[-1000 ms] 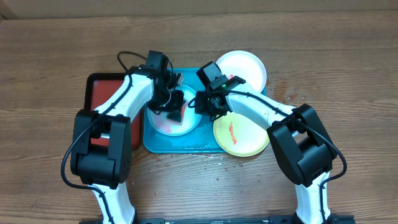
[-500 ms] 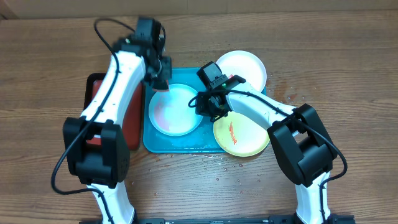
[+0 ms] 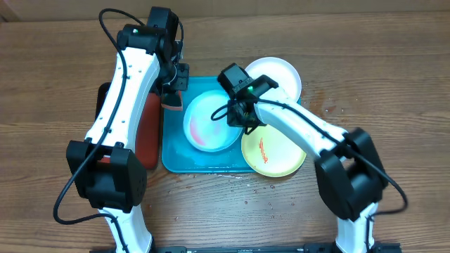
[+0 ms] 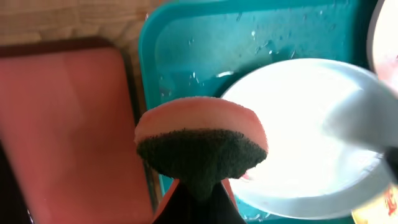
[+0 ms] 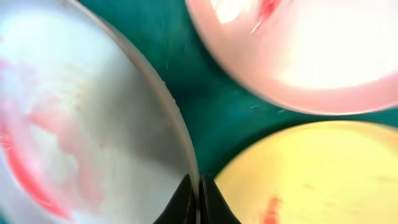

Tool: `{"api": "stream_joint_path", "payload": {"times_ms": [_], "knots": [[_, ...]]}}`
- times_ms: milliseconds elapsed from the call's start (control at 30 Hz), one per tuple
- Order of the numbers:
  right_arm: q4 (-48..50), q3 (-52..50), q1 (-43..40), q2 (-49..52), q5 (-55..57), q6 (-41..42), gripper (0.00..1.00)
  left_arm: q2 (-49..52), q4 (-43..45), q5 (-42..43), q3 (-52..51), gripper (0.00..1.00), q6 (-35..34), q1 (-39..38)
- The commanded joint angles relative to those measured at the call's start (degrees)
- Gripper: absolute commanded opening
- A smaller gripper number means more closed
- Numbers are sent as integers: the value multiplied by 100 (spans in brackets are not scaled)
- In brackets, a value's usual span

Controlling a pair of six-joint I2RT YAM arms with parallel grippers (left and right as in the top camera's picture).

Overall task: Clean dirty plates on tray and stack at the side
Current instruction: 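Lift the light blue plate with the right gripper and tilt it up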

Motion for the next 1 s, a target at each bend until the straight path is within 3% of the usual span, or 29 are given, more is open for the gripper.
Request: {"api": "stream_joint_path", "payload": {"times_ms": [0,200,533,967], "knots": [[-190,273,369,-533,1700,232,4,-24,101,-111,107,4,157,22],[-623,289,992,-678,3587,728,4,-24,210,-66,107,4,120,44],[-684,289,1823,-678,6513,748,4,-24,201,-66,107,4,120,44],[-684,286,1945,-678,7506,745,4,-24,201,-68,107,5,122,44]]}}
